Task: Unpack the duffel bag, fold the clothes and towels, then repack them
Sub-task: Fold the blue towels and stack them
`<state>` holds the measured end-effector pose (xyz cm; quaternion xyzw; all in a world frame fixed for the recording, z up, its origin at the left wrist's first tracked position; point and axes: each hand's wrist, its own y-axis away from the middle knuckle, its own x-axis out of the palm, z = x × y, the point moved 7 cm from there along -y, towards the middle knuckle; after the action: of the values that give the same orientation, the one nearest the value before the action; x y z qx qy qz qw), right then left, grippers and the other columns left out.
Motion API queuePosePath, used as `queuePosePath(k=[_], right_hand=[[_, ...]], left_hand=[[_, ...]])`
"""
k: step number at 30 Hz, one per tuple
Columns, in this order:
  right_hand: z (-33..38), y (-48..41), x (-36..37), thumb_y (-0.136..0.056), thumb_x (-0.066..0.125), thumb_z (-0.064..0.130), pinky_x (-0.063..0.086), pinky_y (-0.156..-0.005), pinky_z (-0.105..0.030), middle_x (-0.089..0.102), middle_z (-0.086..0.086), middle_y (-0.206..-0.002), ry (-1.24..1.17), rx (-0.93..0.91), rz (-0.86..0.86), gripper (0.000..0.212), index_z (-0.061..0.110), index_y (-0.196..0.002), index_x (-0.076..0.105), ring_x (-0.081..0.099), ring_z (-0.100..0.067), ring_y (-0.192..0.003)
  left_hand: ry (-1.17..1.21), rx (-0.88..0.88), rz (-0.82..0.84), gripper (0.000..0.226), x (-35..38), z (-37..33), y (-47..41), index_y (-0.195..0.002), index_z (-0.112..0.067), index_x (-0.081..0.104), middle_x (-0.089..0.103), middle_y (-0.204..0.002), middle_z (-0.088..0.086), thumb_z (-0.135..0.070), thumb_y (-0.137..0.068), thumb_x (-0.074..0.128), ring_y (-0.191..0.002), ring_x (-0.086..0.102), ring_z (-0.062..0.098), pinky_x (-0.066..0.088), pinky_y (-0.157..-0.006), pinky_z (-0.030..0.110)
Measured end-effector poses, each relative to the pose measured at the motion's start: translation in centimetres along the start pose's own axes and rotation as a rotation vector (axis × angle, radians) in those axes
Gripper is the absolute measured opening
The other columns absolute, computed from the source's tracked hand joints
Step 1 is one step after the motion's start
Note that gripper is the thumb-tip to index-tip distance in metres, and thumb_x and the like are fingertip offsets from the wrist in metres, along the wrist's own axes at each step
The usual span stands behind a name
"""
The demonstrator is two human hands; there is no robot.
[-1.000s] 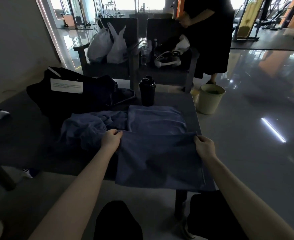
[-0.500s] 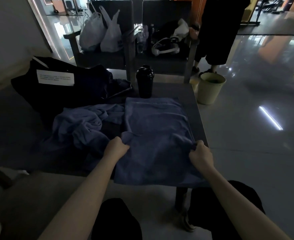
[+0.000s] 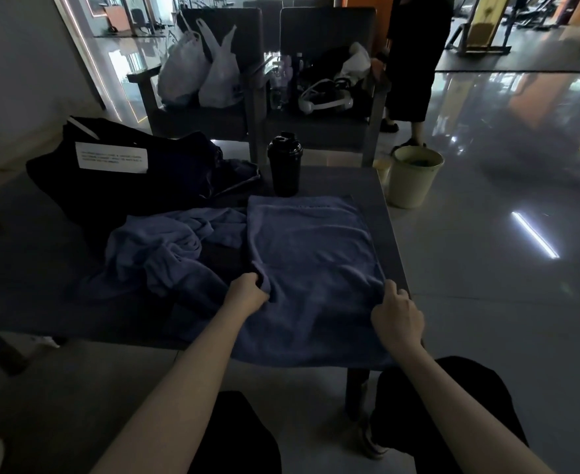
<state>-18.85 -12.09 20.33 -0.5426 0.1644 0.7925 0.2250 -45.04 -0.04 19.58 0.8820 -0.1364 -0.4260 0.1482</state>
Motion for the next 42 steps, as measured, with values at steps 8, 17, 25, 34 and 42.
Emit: queuePosePath(k=[8,17,25,34,42], right_hand=[[0.2,0.1,1.2,-0.093,0.039,0.014,0.042,-0.083,-0.042,0.048,-0.015,-0.117,0.227,-0.058,-0.055,0.036,0.009,-0.127,0.048,0.052,-0.033,-0.104],[-0.1,0.5,0.8,-0.094,0.034,0.01,0.041,-0.082,-0.038,0.049,-0.015,-0.117,0.297,0.001,-0.039,0.032,0.0,-0.118,0.051,0.051,-0.03,-0.104],[0.6,-0.3,0.3,-0.097,0.033,0.024,0.016,-0.111,-0.052,0.003,-0.013,-0.156,0.351,-0.101,0.042,0.047,0.011,-0.143,0.029,0.012,-0.027,-0.143],[1.4,-3.4,3.1,-0.101,0.029,0.042,0.008,-0.119,-0.043,0.013,-0.004,-0.159,0.065,-0.21,0.115,0.052,0.021,-0.149,0.026,0.006,-0.021,-0.147],[0.8,-5.4,4.3,-0.1,0.018,0.049,-0.004,-0.119,-0.041,-0.007,0.002,-0.16,0.148,-0.196,0.18,0.06,0.025,-0.152,0.002,-0.009,-0.015,-0.146]], left_hand=[[0.081,-0.047,-0.114,0.031,-1.3,0.7,-1.0,-0.111,0.003,0.062,0.062,-0.112,0.02,-0.021,-0.093,0.053,-0.102,0.059,0.032,0.049,-0.081,0.032],[-0.018,0.02,-0.206,0.026,-0.9,0.5,-0.3,-0.067,-0.002,0.057,0.056,-0.07,0.008,-0.017,-0.088,0.065,-0.076,0.058,0.025,0.036,-0.06,0.025],[-0.193,0.094,-0.366,0.039,-1.6,0.4,0.5,-0.116,0.003,0.055,0.046,-0.123,0.02,-0.029,-0.095,0.055,-0.101,0.055,0.034,0.04,-0.079,0.033],[-0.362,0.307,-0.368,0.043,-0.1,-1.2,-2.3,-0.137,-0.012,0.047,0.041,-0.139,0.008,-0.031,-0.099,0.045,-0.125,0.039,0.025,0.038,-0.099,0.039],[-0.569,0.244,-0.084,0.064,2.8,0.2,-4.1,-0.153,-0.024,-0.003,-0.011,-0.16,-0.007,-0.054,-0.098,0.014,-0.147,-0.009,0.016,-0.004,-0.118,0.045]])
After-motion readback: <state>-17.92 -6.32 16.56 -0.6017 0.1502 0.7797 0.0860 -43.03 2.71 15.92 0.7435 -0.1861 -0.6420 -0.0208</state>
